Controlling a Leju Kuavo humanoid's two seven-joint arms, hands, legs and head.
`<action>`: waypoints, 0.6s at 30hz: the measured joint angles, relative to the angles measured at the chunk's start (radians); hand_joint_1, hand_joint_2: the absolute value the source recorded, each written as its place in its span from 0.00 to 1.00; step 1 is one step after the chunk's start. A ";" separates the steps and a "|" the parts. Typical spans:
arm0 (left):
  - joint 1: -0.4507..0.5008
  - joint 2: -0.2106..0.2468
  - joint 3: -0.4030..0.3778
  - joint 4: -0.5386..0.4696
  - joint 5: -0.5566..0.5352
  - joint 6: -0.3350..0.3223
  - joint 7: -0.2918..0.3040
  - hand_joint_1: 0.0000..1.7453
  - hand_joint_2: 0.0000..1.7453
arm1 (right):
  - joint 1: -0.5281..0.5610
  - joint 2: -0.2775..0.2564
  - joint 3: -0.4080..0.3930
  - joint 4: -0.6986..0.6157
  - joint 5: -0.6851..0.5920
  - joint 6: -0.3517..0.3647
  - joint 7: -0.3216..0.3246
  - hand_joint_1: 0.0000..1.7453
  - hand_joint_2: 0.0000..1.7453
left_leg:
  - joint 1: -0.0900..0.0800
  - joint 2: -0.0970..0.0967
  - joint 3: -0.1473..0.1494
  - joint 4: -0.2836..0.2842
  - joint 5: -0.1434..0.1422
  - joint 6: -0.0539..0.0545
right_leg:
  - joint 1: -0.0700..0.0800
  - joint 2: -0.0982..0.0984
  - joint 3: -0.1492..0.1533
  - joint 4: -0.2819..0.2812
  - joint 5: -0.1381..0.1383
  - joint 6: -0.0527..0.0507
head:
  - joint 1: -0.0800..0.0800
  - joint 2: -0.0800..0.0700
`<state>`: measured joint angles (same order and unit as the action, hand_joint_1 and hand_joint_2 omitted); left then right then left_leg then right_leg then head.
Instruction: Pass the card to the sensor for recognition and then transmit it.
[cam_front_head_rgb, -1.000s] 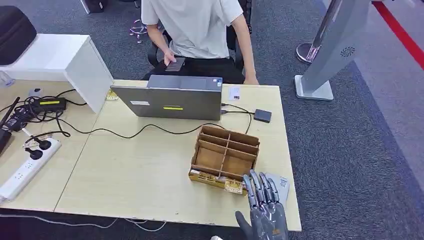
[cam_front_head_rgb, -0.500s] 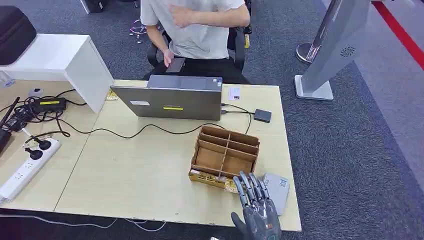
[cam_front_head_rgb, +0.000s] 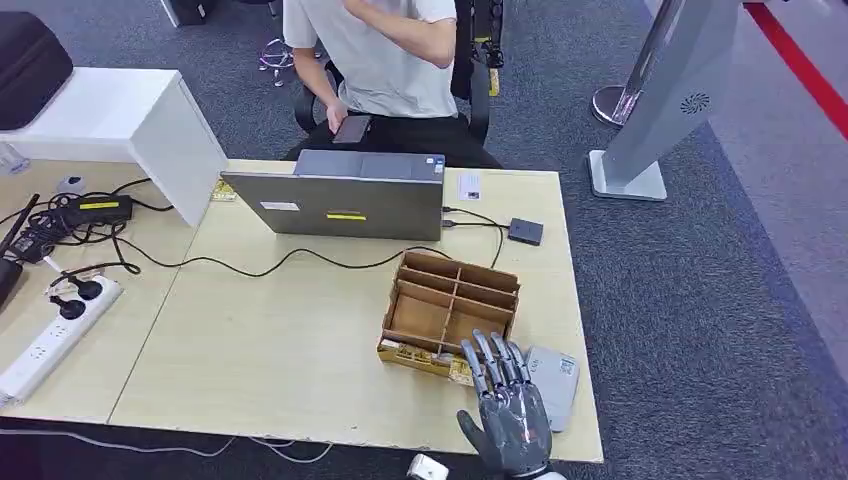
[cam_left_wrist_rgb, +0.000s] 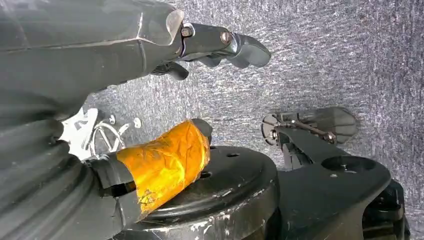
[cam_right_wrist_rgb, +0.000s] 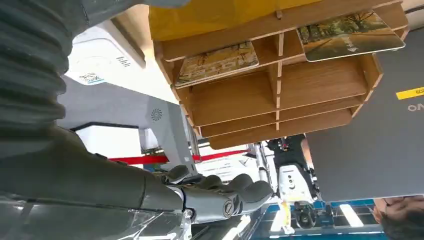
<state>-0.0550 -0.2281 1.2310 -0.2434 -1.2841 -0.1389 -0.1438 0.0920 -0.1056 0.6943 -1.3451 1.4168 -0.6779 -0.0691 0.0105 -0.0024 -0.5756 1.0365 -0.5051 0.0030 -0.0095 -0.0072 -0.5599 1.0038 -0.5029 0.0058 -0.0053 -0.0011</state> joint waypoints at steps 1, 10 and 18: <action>0.000 0.000 0.000 0.000 0.000 0.000 0.000 0.00 1.00 | -0.001 0.005 -0.006 0.005 0.000 0.000 -0.006 0.00 1.00 | 0.000 0.000 0.000 0.000 0.000 0.000 | 0.000 0.000 0.000 0.000 0.000 0.000 | 0.000 0.000; -0.001 0.000 0.000 0.000 -0.010 -0.002 0.000 0.00 1.00 | -0.015 0.057 -0.064 0.043 0.007 0.000 -0.047 0.00 1.00 | 0.000 0.000 0.000 0.000 0.000 0.000 | 0.000 0.000 0.000 0.000 0.000 0.000 | 0.000 0.000; -0.001 0.000 0.000 0.000 -0.012 -0.005 0.000 0.00 1.00 | -0.024 0.086 -0.088 0.068 0.000 0.000 -0.070 0.00 1.00 | 0.000 0.000 0.000 0.000 0.000 0.000 | 0.000 0.000 0.000 0.000 0.000 0.000 | 0.000 0.000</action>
<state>-0.0563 -0.2281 1.2310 -0.2434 -1.2962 -0.1442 -0.1438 0.0680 -0.0198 0.6058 -1.2772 1.4172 -0.6779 -0.1389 0.0106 -0.0023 -0.5755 1.0365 -0.5051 0.0029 -0.0095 -0.0071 -0.5598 1.0039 -0.5029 0.0057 -0.0057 -0.0008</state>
